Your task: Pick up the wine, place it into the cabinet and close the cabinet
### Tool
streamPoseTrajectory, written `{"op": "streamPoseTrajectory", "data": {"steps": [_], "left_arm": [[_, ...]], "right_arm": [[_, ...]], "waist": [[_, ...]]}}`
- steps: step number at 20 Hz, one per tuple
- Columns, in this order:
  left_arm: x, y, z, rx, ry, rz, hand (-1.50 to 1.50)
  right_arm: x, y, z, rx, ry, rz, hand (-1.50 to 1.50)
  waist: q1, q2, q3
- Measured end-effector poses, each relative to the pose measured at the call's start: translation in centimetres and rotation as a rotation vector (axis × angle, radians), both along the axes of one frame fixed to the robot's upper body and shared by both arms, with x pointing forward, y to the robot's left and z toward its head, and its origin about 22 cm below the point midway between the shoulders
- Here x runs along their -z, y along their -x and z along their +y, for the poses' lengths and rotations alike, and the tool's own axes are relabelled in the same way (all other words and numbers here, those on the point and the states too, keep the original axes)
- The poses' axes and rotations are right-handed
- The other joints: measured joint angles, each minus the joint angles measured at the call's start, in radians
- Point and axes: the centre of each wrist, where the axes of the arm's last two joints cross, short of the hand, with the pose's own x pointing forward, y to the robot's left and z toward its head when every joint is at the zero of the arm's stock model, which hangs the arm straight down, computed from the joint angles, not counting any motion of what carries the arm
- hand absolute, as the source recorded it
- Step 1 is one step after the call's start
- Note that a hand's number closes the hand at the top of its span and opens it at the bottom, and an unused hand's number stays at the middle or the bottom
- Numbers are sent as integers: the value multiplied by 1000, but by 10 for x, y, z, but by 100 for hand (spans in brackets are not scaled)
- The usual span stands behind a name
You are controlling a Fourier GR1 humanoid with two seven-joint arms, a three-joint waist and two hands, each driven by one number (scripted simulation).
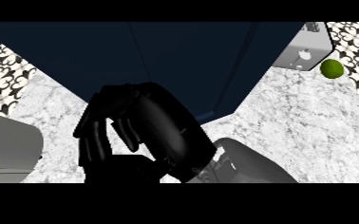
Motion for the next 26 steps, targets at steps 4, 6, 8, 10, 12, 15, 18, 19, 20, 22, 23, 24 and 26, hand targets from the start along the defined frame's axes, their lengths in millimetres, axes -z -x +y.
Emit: {"op": "streamPoseTrajectory", "data": {"steps": [4,6,8,10,12,15,18,19,20,22,23,24,26], "left_arm": [[-5,0,-1,13,-7,13,-150],[-7,-1,-1,24,-8,25,-150],[-6,0,-8,38,-7,30,-150],[-7,-4,-11,49,-5,40,-150],[-6,-7,-19,62,3,45,-150],[-5,-16,-27,76,9,56,-150],[0,-25,-37,87,15,66,-150],[0,-27,-39,85,13,66,-150],[1,-29,-42,86,17,67,-150],[1,-33,-47,88,17,67,-150],[2,-36,-48,82,20,64,-150],[4,-39,-49,76,19,61,-150],[5,-42,-54,75,23,60,-150]], "right_arm": [[-6,-37,2,48,7,-16,150],[-1,-52,0,73,12,-29,150],[-2,-65,-5,96,17,-41,150],[-3,-81,-12,110,23,-44,150],[-1,-92,-15,100,21,-50,150],[4,-101,-15,81,14,-63,150],[5,-109,-16,36,17,-72,150],[4,-112,-16,25,23,-72,150],[6,-114,-18,16,24,-80,150],[7,-118,-18,2,28,-93,150],[7,-120,-19,-3,27,-101,150],[7,-122,-20,-16,30,-107,150],[7,-125,-21,-27,36,-117,150]], "waist": [[-2,2,1],[-7,2,1],[-9,2,1],[-13,2,1],[-14,-2,1],[-18,-10,1],[-17,-14,-4],[-16,-15,-5],[-14,-17,-7],[-12,-19,-10],[-12,-19,-11],[-12,-19,-13],[-9,-20,-15]]}}
